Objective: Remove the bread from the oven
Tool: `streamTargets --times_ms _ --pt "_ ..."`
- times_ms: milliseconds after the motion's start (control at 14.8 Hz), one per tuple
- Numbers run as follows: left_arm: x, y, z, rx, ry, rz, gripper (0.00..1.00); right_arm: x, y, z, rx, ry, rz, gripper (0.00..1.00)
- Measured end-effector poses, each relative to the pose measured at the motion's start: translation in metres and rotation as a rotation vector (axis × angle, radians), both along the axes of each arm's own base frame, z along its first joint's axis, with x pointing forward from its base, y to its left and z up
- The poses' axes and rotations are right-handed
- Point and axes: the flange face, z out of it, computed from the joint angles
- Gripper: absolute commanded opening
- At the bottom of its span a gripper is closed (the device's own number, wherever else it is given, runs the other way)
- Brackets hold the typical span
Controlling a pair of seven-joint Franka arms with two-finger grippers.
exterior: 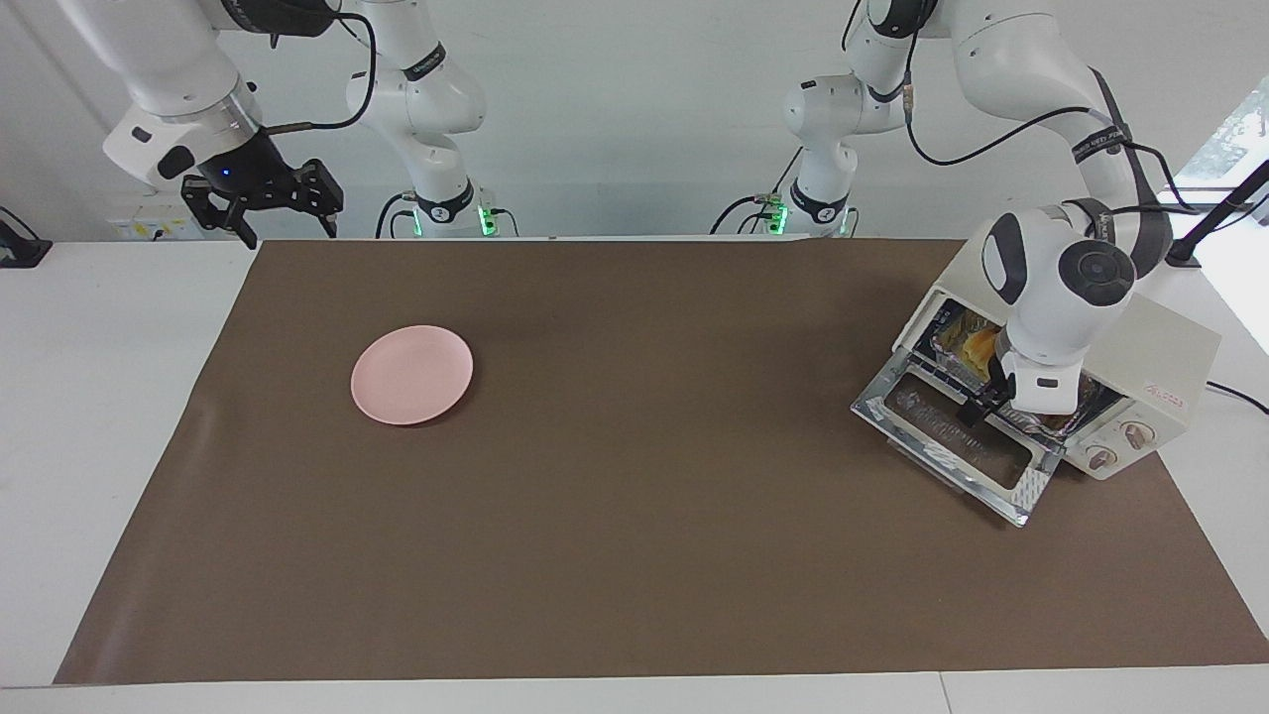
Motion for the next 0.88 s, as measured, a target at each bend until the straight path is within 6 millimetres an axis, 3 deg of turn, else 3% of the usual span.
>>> streamTargets --times_ms 67,202,539,742,876 --pt "-0.002 -0.004 -0.008 0.000 0.005 0.009 0.52 0.000 0.000 0.000 0.000 0.000 0.000 1.00" --pt "-0.005 -0.007 -0.015 0.002 0.014 0.014 0.01 0.000 0.000 0.000 0.000 0.000 0.000 1.00" --pt "-0.004 -0.011 -0.011 0.010 0.008 0.002 0.00 0.000 0.000 0.000 0.000 0.000 0.000 1.00" --pt "0.001 -0.039 -0.001 -0.001 -0.010 -0.034 0.00 0.000 0.000 0.000 0.000 0.000 0.000 1.00" --pt "0.011 -0.075 0.017 -0.055 -0.026 -0.049 0.00 0.000 0.000 0.000 0.000 0.001 0.000 1.00"
